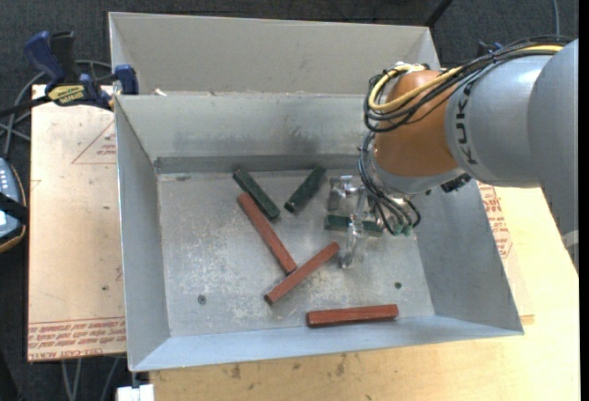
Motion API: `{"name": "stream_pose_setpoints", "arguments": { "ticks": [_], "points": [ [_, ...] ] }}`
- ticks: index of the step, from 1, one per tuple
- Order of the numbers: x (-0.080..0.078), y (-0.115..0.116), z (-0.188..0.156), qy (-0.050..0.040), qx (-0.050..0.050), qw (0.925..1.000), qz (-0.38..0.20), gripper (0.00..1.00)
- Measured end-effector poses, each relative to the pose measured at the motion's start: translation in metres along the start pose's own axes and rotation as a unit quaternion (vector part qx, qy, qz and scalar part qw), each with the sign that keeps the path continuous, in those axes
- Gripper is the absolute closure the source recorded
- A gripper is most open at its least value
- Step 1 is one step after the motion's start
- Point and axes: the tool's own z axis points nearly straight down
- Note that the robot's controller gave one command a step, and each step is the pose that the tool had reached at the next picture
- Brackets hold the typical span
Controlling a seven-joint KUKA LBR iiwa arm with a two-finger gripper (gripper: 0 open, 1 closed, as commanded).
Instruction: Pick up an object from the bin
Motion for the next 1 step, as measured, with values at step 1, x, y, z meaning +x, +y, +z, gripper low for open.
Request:
{"name": "stream_pose_setpoints", "arguments": {
  "ticks": [1],
  "points": [
    [-0.0233,-0.0281,-0.0012,-0.0015,0.001,0.9736,-0.228,0.0]
  ]
}}
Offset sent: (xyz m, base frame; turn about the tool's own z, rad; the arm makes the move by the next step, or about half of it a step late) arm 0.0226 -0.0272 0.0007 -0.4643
